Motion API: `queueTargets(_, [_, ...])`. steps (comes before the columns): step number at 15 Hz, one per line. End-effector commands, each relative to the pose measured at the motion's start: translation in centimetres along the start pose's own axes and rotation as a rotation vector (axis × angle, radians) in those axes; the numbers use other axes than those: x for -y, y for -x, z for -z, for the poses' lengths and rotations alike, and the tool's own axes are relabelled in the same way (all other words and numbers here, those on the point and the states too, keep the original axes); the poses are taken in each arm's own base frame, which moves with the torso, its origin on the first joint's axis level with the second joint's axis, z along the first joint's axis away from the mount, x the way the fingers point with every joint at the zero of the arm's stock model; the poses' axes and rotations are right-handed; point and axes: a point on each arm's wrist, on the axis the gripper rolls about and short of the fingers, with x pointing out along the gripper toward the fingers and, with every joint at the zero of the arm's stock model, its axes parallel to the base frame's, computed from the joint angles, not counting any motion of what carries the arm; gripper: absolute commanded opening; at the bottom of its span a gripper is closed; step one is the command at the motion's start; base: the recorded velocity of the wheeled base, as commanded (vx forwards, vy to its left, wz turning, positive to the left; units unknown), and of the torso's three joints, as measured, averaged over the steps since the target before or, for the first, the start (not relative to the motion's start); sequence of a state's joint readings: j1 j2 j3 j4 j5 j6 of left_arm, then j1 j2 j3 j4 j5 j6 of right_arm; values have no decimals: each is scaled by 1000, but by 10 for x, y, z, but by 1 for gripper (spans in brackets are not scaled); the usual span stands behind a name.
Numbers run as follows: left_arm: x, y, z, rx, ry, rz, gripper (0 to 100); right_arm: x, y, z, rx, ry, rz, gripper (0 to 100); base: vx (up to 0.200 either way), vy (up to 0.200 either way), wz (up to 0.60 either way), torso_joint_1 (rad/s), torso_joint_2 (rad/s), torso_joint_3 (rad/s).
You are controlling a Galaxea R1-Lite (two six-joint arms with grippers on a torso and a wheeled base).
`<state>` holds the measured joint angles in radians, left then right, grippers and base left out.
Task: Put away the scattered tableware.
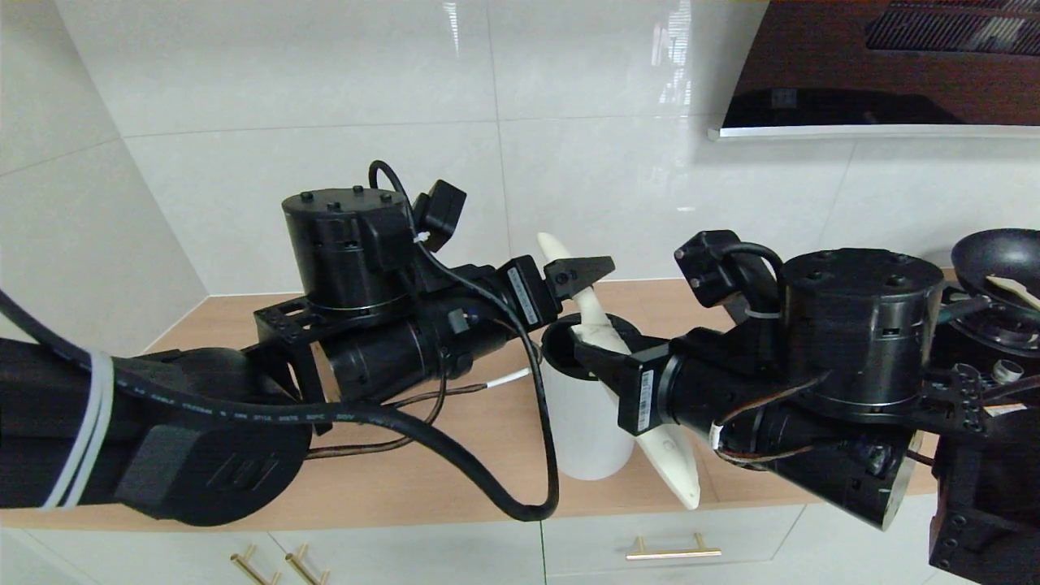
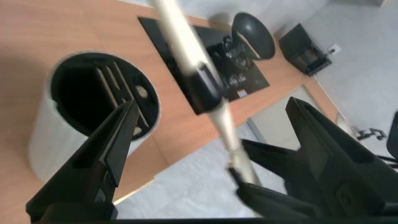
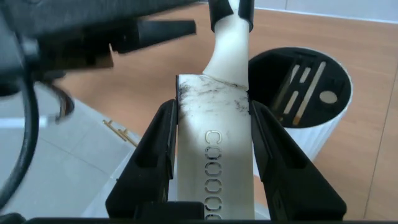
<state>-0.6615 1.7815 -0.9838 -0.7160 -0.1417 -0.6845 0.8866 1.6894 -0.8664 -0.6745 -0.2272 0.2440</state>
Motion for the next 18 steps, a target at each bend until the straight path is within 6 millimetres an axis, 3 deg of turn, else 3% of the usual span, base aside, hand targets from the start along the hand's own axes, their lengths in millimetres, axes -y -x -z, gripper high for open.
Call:
queueTargets(1, [-2,-5,5,-14,4,-7,100,-2,-4,4,-8,0,0,0,0,0,0,0,0,0])
queueTargets(11, [-3,-11,4,0,31,-13,100,-6,-3,6,-13,1,-12,0,0,0,0,0,0,0])
queueTargets(12, [-3,-11,4,0,31,-13,0,-6,-3,6,-13,1,-12,0,0,0,0,0,0,0])
queueTargets(18, [-5,-13,5,-6,32,-16,0,-9,-1,3,15,-5,-23,0,0,0,0,0,0,0])
